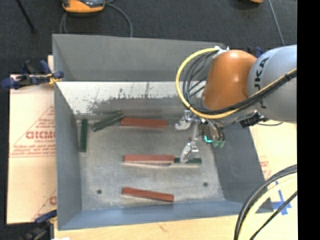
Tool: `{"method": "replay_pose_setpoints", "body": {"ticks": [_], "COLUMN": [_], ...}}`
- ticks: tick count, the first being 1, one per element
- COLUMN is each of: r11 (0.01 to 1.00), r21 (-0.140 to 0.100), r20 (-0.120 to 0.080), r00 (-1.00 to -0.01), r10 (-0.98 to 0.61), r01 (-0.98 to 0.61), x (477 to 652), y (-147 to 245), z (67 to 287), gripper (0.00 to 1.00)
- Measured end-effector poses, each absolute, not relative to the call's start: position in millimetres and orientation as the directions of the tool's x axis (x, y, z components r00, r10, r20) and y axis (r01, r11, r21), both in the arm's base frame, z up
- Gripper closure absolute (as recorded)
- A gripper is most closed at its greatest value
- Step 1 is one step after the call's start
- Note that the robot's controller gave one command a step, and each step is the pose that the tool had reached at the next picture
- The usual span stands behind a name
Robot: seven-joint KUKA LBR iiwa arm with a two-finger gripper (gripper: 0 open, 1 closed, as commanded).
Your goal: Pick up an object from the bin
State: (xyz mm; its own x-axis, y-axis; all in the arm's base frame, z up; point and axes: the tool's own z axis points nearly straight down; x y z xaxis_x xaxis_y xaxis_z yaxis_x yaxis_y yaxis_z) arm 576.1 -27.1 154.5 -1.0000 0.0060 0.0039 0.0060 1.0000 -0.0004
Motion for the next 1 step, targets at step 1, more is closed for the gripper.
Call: {"method": "replay_pose_setpoints", "body": {"ticks": [1], "r11": [1.000], "r21": [-0.001], "r20": [-0.004], "r00": [-1.000], "r10": [0.006], "r01": [0.006], "x": [577.8], "y": [-27.3], "z": [159.3], "gripper": [0.00]}}
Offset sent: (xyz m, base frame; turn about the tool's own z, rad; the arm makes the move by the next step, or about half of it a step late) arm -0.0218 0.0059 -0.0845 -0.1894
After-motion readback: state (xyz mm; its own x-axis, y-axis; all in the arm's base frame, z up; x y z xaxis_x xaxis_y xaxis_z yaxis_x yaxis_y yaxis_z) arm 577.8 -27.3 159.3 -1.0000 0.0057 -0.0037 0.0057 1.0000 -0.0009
